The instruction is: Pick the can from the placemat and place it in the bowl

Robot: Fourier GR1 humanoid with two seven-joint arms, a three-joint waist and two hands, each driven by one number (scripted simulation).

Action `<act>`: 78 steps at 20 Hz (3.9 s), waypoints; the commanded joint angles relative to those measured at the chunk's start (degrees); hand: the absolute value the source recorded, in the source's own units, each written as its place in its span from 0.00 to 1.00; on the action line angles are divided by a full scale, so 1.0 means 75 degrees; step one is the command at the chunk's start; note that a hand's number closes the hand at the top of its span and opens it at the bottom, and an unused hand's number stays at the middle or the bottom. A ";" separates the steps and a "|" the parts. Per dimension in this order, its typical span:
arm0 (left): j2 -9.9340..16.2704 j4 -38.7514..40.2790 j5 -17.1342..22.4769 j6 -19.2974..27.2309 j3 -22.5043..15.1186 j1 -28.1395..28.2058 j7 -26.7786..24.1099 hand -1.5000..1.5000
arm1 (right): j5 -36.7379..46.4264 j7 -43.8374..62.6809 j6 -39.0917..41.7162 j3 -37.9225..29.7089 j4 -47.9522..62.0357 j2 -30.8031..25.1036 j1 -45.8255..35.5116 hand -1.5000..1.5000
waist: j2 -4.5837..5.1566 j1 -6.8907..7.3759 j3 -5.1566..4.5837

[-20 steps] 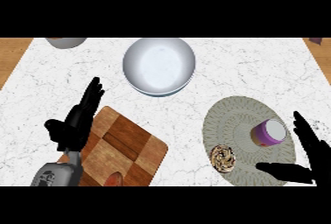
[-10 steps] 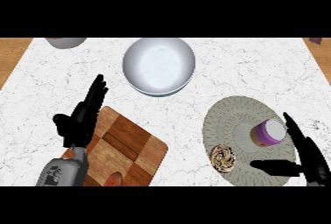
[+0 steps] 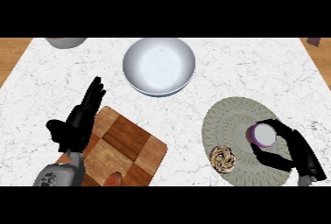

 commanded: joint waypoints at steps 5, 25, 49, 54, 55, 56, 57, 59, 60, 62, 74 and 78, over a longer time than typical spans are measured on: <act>-0.0297 0.0142 -0.0300 0.0223 -0.0204 0.0131 -0.0282 0.50 | 0.0446 -0.0055 -0.0068 0.1381 -0.0544 0.1082 0.0221 1.00 | 0.0038 0.0013 0.0072; -0.0245 0.0734 -0.0214 0.0062 -0.0057 -0.0593 -0.0121 0.50 | 0.0688 0.3659 -0.4517 0.7263 -0.0772 0.1787 -0.6698 1.00 | 0.0014 0.0223 0.0054; -0.0070 0.0205 -0.0019 -0.0215 0.0082 -0.0205 -0.0147 0.50 | -0.0291 0.5140 -0.3816 0.5671 0.4526 0.1787 -1.1527 1.00 | 0.0081 0.0200 0.0063; -0.0246 0.0124 -0.0136 -0.0058 -0.0070 -0.0301 0.0208 0.50 | 0.0139 0.3969 -0.3623 0.5376 0.6018 0.1739 -1.1617 1.00 | 0.0107 0.0204 0.0066; -0.0100 0.0060 -0.0087 -0.0055 0.0132 -0.0246 0.0123 0.50 | -0.0084 0.3641 -0.3489 0.5119 0.6092 0.1376 -1.1353 1.00 | 0.0108 0.0188 0.0069; -0.0252 0.0100 -0.0173 -0.0020 -0.0056 -0.0270 0.0157 0.50 | 0.0049 0.3447 -0.3634 0.5093 0.6209 0.1395 -1.1208 1.00 | 0.0100 0.0151 0.0070; -0.0090 0.0205 -0.0097 -0.0134 0.0120 -0.0296 -0.0038 0.50 | 0.0004 0.3235 -0.3734 0.4818 0.6561 0.1434 -1.1315 1.00 | 0.0111 0.0177 0.0068; -0.0281 0.0290 -0.0264 0.0121 0.0024 -0.0722 0.0411 0.50 | 0.0259 0.2874 -0.4280 0.5051 0.6820 0.1777 -1.0735 1.00 | 0.0113 0.0140 0.0072; -0.0478 0.0369 -0.0434 0.0190 -0.0225 -0.0189 -0.0275 0.50 | 0.0226 0.2489 -0.4199 0.4791 0.7338 0.1628 -1.0974 1.00 | 0.0135 0.0210 0.0068; -0.0045 0.0111 -0.0012 -0.0186 0.0204 -0.0411 0.0144 0.50 | 0.0203 0.2226 -0.4042 0.4593 0.7619 0.1448 -1.0978 1.00 | 0.0113 0.0200 0.0071; -0.0122 -0.0123 -0.0021 -0.0253 0.0058 -0.0377 0.0306 0.50 | -0.0937 -0.0053 -0.3200 0.3145 0.9396 0.1551 -1.0215 0.00 | 0.0186 0.0353 0.0078; -0.0332 0.0347 -0.0246 0.0021 0.0043 -0.0664 0.0087 0.50 | -0.1245 -0.1176 -0.2827 0.2703 0.9555 0.1575 -1.0183 0.00 | 0.0193 0.0303 0.0077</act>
